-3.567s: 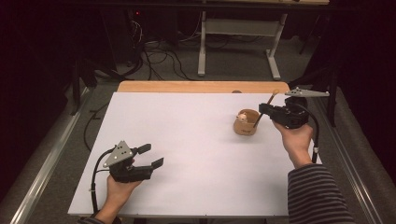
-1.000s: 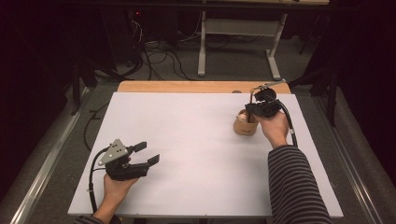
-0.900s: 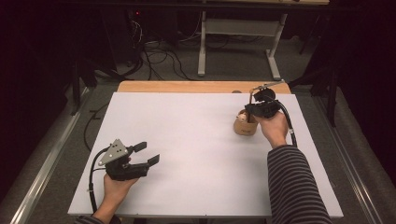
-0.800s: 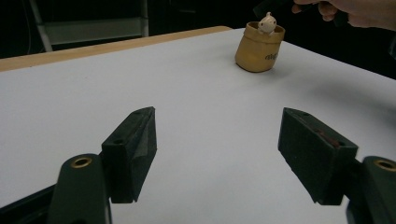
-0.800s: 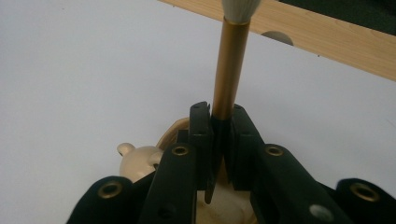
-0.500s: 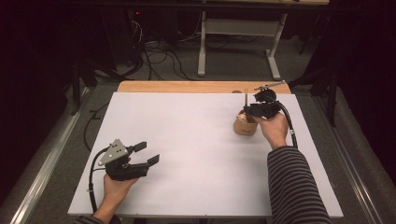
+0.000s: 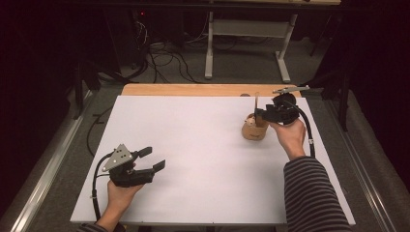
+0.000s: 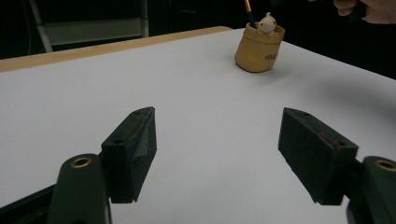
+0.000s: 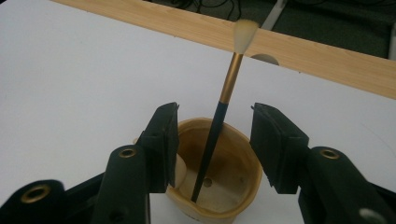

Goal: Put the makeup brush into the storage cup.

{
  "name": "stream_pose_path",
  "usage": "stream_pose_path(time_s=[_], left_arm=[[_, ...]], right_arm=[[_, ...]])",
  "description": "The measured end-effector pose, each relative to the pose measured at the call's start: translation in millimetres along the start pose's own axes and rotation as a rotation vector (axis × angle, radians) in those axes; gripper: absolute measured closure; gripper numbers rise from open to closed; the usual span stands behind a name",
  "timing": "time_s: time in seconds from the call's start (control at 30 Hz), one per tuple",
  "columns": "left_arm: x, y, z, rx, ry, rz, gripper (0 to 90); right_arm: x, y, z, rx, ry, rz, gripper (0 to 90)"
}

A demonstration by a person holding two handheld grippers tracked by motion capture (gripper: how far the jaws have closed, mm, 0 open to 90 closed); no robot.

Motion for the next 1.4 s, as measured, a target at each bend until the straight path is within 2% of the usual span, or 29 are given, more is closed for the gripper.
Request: stream_pose_path(time_s=[0.23,0.47,0.77,1.4], left_arm=[[-0.4,-0.8,-0.1,0.004,-0.003,0.0,28.5],[-0.1,-0.8,0.0,0.006,0.003,-0.001,28.0],[-0.4,-0.8,-0.2,0.005,-0.004,-0.005,28.0],[-1.6,0.5,-0.6,0.004,-0.012,-0.007,28.1]], right_arm=[[15.4,0.4,-2.6,0.001,0.044,0.003,47.8],[27.2,-0.1,-8.6,0.022,0.057,-0.001,45.9],[37.0,-1.5,-10.2,0.034,0.074,-0.003,44.0],[58.2,-5.9,-27.4,0.042,0.129,0.03,43.5]])
Point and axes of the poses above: each handheld gripper's, and its own axes: x roughly backward along the jaws, z roughly out of its top, y roughly to its right, the point moved 2 cm from there along -x, roughly forward along the jaws, and after that the axes turned 1 degree about x, right-handed, at the moved point
